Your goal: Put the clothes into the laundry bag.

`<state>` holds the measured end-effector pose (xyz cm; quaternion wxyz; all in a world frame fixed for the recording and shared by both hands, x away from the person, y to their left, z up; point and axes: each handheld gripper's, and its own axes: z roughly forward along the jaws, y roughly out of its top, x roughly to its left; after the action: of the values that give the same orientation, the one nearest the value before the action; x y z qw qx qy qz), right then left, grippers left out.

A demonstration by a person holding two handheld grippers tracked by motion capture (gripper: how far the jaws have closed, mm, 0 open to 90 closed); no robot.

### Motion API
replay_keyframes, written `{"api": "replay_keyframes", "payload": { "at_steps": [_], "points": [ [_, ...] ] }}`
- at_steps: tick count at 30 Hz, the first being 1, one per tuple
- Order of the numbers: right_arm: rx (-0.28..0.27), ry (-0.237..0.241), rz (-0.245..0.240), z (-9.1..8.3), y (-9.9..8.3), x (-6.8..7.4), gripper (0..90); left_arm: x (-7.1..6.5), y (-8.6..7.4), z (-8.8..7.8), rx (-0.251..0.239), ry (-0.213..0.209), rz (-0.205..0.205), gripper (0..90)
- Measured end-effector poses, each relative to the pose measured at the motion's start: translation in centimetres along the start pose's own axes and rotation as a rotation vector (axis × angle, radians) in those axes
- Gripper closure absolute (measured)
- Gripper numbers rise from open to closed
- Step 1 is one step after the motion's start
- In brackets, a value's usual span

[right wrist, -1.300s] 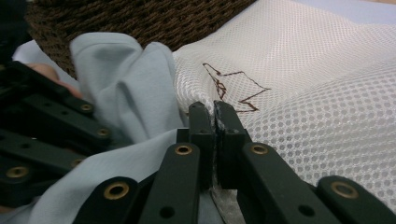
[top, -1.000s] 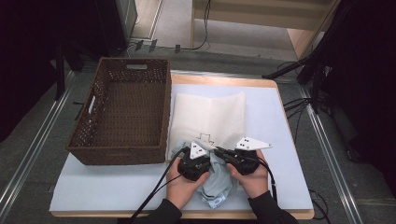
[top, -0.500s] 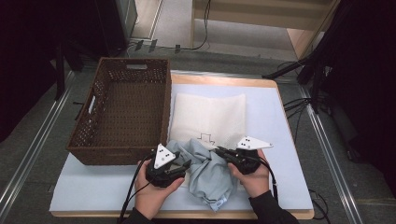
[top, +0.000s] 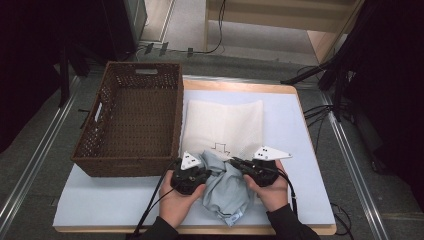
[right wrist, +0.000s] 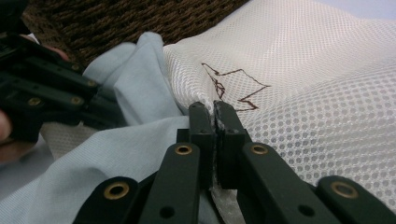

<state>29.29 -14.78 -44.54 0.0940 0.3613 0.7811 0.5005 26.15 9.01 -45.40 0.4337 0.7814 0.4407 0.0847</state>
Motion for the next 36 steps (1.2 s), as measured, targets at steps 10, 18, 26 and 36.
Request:
{"api": "replay_keyframes", "payload": {
  "at_steps": [10,18,26,36],
  "points": [
    [-0.024,0.029,0.011,-0.1,0.4,0.4,88.9,-1.7,1.5,3.7,0.069,0.003,0.078,85.7],
    [-0.055,0.028,0.010,-1.1,0.8,0.2,88.9,-0.8,2.0,4.2,0.037,0.135,0.026,78.1],
    [-0.029,0.002,0.009,-0.7,0.4,-0.2,88.9,-1.2,1.6,-0.2,-0.022,-0.055,0.019,42.5],
    [-0.014,-0.016,-0.011,-0.4,0.3,0.0,88.9,-3.9,0.1,0.6,0.046,-0.158,0.112,12.8]
  ]
}}
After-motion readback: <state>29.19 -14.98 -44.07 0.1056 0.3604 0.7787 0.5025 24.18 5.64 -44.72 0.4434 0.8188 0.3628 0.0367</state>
